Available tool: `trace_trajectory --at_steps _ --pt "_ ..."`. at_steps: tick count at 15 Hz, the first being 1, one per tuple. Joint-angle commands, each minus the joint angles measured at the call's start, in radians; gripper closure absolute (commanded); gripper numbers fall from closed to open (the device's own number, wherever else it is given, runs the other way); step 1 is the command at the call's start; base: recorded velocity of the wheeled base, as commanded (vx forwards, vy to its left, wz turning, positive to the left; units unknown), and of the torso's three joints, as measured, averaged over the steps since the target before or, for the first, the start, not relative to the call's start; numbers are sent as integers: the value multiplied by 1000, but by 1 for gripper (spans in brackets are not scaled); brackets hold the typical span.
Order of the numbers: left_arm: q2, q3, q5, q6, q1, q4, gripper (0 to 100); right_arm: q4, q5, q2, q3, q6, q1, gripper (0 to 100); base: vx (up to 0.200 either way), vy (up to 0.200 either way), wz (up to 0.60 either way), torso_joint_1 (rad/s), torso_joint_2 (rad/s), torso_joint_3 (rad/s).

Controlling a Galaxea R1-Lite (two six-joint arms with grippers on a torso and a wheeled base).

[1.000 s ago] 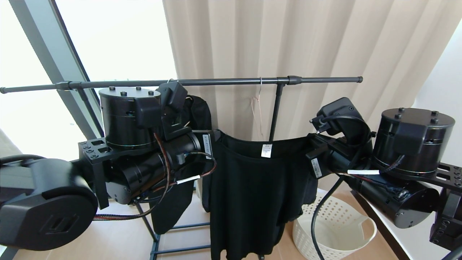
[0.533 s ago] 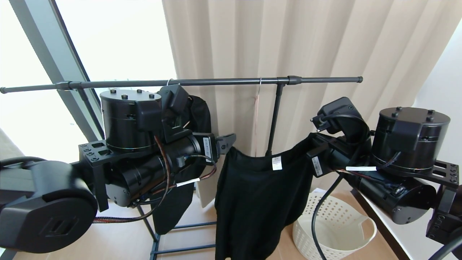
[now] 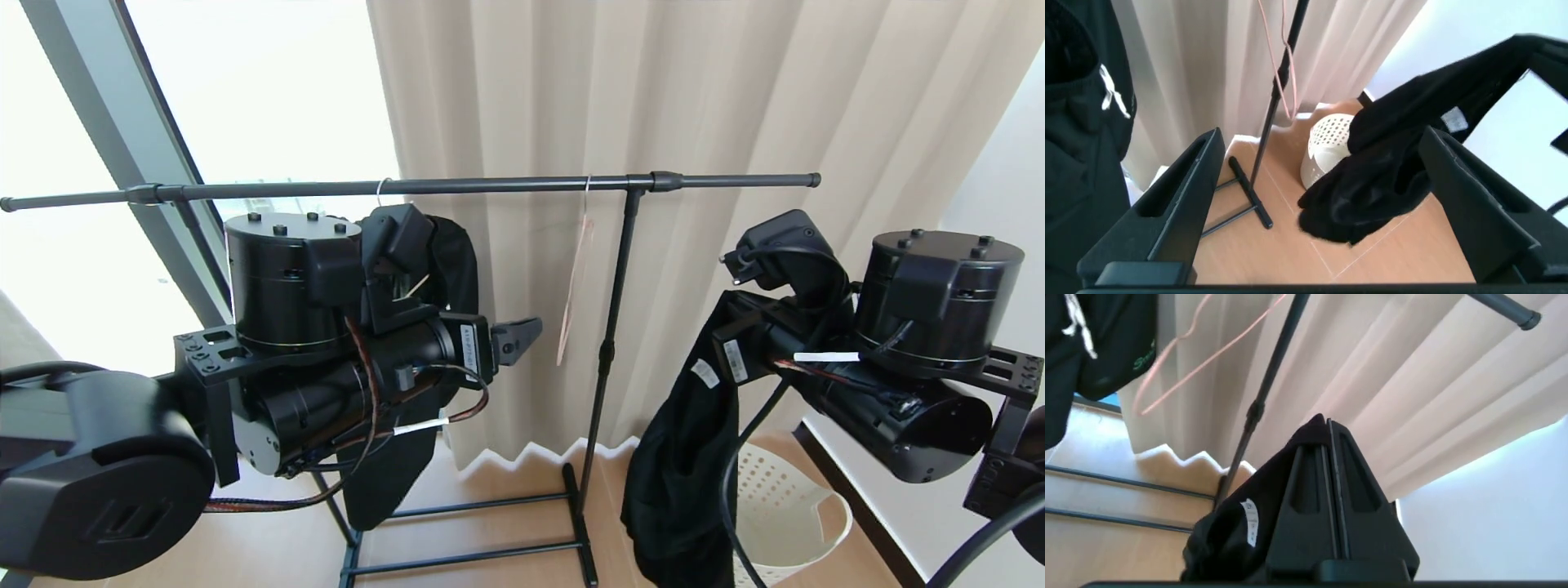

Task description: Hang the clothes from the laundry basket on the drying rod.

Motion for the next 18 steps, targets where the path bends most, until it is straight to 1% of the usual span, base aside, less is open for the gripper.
trace_trajectory --at_steps 1,5,7,8,12,15,18 --pt "3 6 0 0 1 -1 0 0 2 -19 5 -32 -62 100 0 0 0 0 0 0" --pt "38 26 -2 6 1 -2 0 0 0 -21 9 -42 -65 100 0 0 0 0 0 0" --pt "72 44 1 80 1 -2 0 0 2 -18 6 -42 -71 100 0 0 0 0 0 0" --pt "95 46 4 97 1 -2 0 0 2 -16 6 -42 -71 100 0 0 0 0 0 0" --pt "118 54 6 103 -17 -14 0 0 2 -11 8 -43 -71 100 0 0 0 0 0 0" --pt "140 81 6 120 -25 -71 0 0 2 -10 8 -42 -71 100 200 0 0 -6 1 1" --pt "143 86 6 123 -25 -76 0 0 2 -11 8 -42 -71 100 200 0 0 1 2 2"
